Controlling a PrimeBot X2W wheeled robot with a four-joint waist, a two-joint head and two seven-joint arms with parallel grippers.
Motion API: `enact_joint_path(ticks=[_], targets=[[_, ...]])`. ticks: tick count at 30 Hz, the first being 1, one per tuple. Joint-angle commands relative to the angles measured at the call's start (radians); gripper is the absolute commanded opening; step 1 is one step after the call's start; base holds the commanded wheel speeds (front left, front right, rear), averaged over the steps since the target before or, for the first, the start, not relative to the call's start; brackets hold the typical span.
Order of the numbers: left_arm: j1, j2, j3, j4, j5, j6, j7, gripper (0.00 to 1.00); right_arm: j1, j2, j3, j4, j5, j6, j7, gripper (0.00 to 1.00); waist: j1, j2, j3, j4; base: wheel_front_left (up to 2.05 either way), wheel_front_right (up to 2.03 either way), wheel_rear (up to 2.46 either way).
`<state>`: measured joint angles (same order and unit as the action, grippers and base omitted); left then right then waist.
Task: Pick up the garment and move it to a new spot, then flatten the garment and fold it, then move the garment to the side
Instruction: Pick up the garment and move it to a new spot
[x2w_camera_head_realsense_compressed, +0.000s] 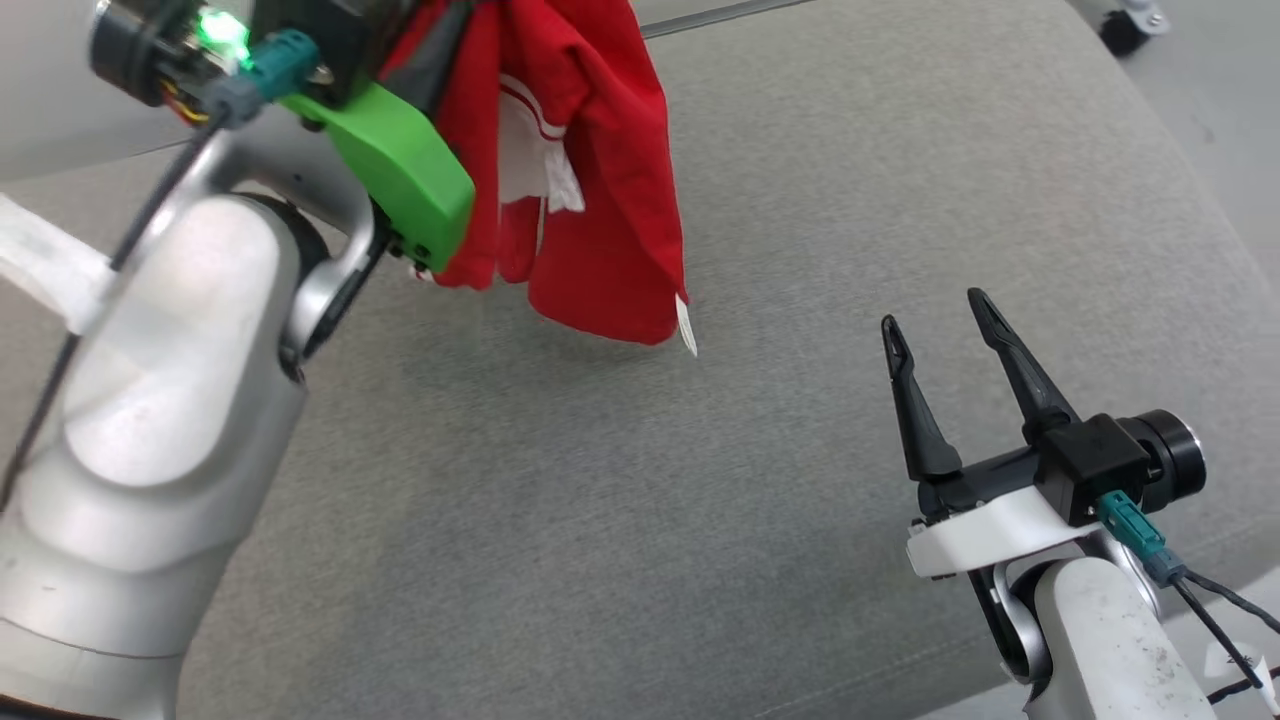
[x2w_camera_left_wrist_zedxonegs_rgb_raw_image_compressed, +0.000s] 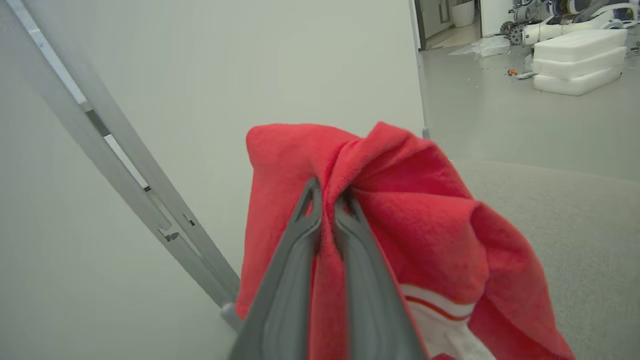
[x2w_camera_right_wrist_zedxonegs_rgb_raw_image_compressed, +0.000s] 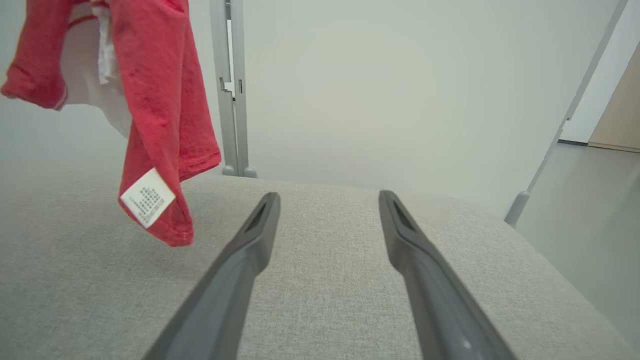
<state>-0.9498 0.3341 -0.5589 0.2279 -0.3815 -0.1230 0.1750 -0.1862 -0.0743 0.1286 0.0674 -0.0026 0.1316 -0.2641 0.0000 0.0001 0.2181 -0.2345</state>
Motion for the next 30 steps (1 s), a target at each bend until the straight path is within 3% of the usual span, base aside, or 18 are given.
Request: enact_joint_path(ticks=[1,7,15,16,17,23,30], targets=[[0.028,-0.008,-0.019,0.012,0.009,0.001,0.007,0.0,-0.004,0.007,-0.006,-0.005,0.006,-0.002,-0.001,1.0,0.0,-0.0001,0.025,-0.157,0.0,0.0,0.0],[0.086,-0.077,-0.107,0.153,0.01,-0.003,-0.025,0.0,-0.013,0.019,-0.017,-0.012,0.011,-0.002,-0.001,1.0,0.0,-0.0001,0.08,-0.169,0.0,0.0,0.0],[0.146,-0.2,-0.209,0.424,0.003,-0.006,-0.186,0.0,-0.04,0.021,0.005,-0.005,0.004,-0.002,-0.001,1.0,0.0,-0.0001,0.115,-0.12,0.0,0.0,0.0],[0.151,-0.215,-0.211,0.461,-0.01,-0.006,-0.205,0.57,-0.044,0.021,0.006,-0.006,0.003,-0.002,-0.001,1.0,0.0,-0.0001,0.113,-0.112,0.0,0.0,0.0],[0.15,-0.226,-0.21,0.482,-0.018,-0.006,-0.229,1.0,-0.045,0.021,0.007,-0.007,0.002,-0.002,-0.001,1.0,0.0,-0.0001,0.109,-0.105,0.0,0.0,0.0],[0.177,-0.272,-0.209,0.534,-0.069,0.009,-0.383,1.0,-0.013,0.012,0.014,0.0,0.0,-0.002,-0.001,1.0,0.0,-0.0001,0.048,-0.041,0.0,0.0,0.0],[0.357,-0.252,-0.143,0.395,-0.086,0.114,-0.441,1.0,0.07,0.0,0.008,0.015,0.004,-0.002,-0.001,1.0,0.0,-0.0001,-0.077,0.069,0.0,0.0,0.0]])
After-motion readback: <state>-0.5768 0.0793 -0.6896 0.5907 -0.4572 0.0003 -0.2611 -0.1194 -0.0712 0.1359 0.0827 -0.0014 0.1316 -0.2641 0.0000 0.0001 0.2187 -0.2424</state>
